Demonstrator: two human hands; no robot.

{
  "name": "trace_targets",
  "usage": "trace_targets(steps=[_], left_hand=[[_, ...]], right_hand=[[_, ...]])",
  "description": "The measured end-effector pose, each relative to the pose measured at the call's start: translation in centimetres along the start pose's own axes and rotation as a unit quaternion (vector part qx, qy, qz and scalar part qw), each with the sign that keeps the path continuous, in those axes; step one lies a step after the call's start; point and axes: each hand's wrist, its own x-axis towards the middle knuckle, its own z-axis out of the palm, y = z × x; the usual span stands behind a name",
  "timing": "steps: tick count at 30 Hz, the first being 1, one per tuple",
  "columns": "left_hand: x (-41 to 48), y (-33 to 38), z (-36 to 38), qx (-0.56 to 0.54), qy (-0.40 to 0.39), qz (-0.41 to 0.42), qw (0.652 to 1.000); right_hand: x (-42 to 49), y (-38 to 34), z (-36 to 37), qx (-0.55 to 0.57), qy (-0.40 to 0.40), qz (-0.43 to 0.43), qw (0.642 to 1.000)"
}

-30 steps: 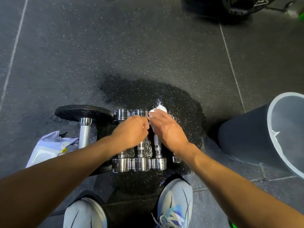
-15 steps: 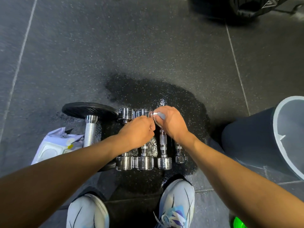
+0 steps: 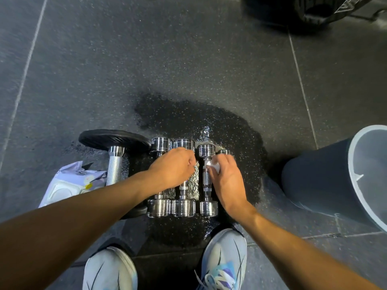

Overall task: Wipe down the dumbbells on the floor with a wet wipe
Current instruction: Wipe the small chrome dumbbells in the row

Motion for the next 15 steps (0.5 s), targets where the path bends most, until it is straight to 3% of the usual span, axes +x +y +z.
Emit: trace_targets(steps=[4, 8, 12, 15], left_hand=[[-0.1, 0.0, 0.2, -0.001, 0.008, 0.006, 1.0], [-0.1, -0.4, 0.2, -0.003, 0.009, 0.001, 1.0], [-0.1, -0.4, -0.1, -0.003, 0.004, 0.0, 1.0], [-0.1, -0.3, -0.1, -0.006, 0.011, 0.001, 1.0]], right_hand=[[-1.9, -0.3, -0.3, 0.046, -0.031, 0.002, 0.998], [-0.4, -0.7, -0.9, 0.056, 0.011, 0.031, 0.998], [2.9, -1.1, -1.6, 0.032, 0.055, -0.033, 0.997], [4.3, -0.8, -1.5, 0.004, 0.018, -0.046, 0.999]])
